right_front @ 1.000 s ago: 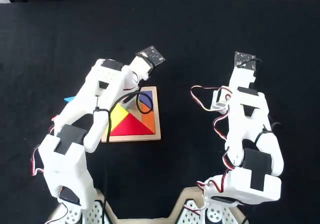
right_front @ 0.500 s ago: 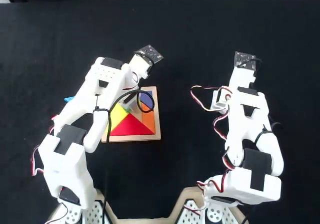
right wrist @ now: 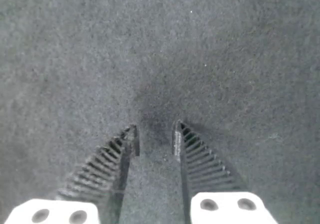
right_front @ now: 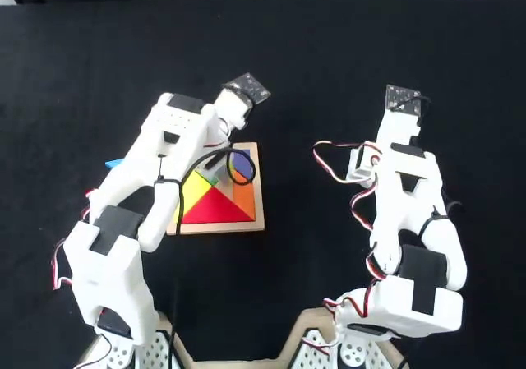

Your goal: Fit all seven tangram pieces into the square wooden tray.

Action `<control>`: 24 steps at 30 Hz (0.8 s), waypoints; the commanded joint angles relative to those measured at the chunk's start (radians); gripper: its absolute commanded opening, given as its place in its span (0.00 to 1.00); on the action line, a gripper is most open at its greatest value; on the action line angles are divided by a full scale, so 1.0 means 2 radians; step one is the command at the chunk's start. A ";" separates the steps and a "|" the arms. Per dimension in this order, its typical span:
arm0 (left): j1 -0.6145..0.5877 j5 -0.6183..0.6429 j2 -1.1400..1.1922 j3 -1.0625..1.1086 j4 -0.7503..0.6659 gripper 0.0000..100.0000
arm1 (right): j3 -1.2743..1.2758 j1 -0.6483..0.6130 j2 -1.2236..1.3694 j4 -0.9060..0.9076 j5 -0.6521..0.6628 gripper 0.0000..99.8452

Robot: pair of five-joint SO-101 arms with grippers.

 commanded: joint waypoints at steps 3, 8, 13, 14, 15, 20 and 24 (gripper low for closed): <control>-0.074 0.001 -0.003 -0.079 -0.011 0.27 | -0.024 0.001 0.001 0.001 -0.001 0.12; -0.090 -0.037 -0.002 -0.061 -0.031 0.27 | -0.024 0.000 0.001 0.000 -0.001 0.12; -0.089 -0.063 -0.002 0.015 -0.115 0.27 | -0.024 0.000 0.001 0.000 -0.001 0.12; -0.089 -0.063 -0.003 0.025 -0.126 0.27 | -0.024 0.000 0.001 0.000 -0.001 0.12; -0.089 -0.063 -0.003 0.033 -0.134 0.27 | -0.024 0.000 0.001 0.000 -0.001 0.12; -0.089 -0.062 -0.002 0.043 -0.146 0.27 | -0.024 0.000 0.001 0.000 -0.001 0.12; -0.089 -0.063 -0.002 0.043 -0.146 0.27 | -0.024 0.000 0.001 0.000 -0.002 0.12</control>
